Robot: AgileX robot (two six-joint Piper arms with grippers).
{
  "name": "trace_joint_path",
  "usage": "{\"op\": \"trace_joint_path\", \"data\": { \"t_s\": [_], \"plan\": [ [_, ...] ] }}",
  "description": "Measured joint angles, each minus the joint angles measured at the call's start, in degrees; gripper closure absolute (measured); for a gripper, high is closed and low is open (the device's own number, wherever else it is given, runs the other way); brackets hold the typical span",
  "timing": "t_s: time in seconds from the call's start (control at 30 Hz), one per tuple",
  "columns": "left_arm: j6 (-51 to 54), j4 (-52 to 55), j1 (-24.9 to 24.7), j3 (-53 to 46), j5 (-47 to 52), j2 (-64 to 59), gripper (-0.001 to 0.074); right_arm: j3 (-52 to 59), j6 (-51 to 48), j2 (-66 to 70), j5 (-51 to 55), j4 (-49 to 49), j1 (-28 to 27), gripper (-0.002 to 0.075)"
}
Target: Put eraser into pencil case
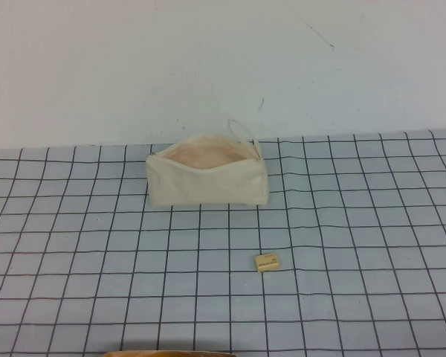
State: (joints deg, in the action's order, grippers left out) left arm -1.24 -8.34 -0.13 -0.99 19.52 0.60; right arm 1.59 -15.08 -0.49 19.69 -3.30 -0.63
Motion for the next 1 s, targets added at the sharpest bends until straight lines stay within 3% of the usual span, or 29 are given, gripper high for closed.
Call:
{"op": "trace_joint_path", "data": {
  "t_s": [0.73, 1.0],
  "plan": [
    [0.0, 0.0, 0.0, 0.0, 0.0, 0.0, 0.0736, 0.0, 0.0, 0.0, 0.0, -0.66, 0.0, 0.0727],
    [0.0, 0.0, 0.0, 0.0, 0.0, 0.0, 0.0736, 0.0, 0.0, 0.0, 0.0, -5.28, 0.0, 0.0727]
  ]
}}
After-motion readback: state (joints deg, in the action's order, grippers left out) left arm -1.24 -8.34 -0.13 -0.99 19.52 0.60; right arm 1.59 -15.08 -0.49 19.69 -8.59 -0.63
